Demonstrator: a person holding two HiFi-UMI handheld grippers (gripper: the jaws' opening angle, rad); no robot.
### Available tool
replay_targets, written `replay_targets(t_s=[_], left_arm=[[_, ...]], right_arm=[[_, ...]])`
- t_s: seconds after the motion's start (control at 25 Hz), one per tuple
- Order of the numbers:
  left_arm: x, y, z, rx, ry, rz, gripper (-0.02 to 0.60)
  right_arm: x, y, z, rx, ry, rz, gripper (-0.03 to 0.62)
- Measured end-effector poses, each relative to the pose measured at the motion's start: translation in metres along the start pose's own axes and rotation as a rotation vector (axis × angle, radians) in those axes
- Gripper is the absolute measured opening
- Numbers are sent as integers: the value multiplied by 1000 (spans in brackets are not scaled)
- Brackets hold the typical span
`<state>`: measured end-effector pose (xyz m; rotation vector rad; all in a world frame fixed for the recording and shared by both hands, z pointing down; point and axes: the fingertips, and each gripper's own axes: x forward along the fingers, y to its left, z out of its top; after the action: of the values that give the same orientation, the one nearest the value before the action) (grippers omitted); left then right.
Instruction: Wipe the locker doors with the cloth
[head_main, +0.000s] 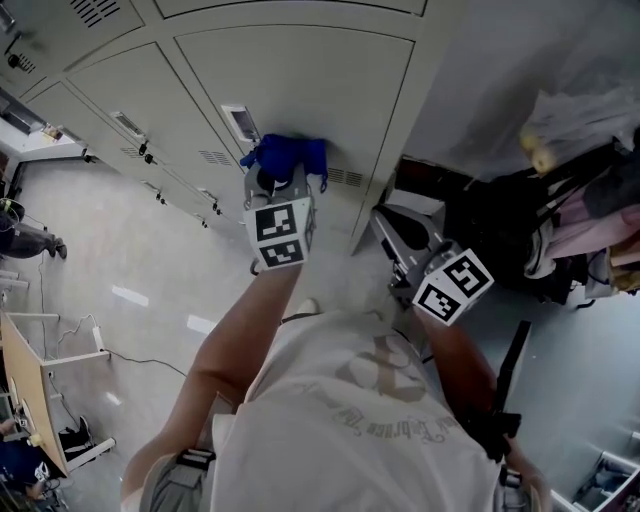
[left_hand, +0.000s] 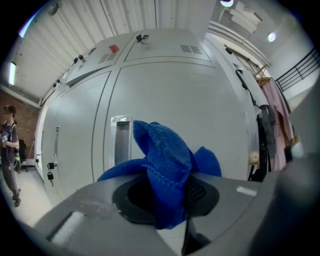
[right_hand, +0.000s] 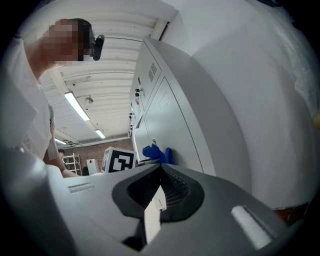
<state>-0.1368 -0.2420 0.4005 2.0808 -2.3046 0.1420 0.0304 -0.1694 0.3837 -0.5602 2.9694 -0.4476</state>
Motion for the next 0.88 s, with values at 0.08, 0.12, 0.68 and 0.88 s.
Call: replay_targets(t_s=[0.08, 0.12, 0.68, 0.88], left_arm=[[-1, -16, 5, 35, -18, -39, 109], [-2, -25, 6, 52, -24, -62, 110], [0, -118, 7, 150, -72, -274, 114], [-6, -147, 0, 201, -57, -345, 114]], right_arm=[[-3, -1, 1, 0, 1, -2, 7], [-6, -2, 0, 1, 2, -7, 7], [-26, -30, 0, -1, 13, -46, 6], [-33, -36, -2, -1, 25, -63, 8]])
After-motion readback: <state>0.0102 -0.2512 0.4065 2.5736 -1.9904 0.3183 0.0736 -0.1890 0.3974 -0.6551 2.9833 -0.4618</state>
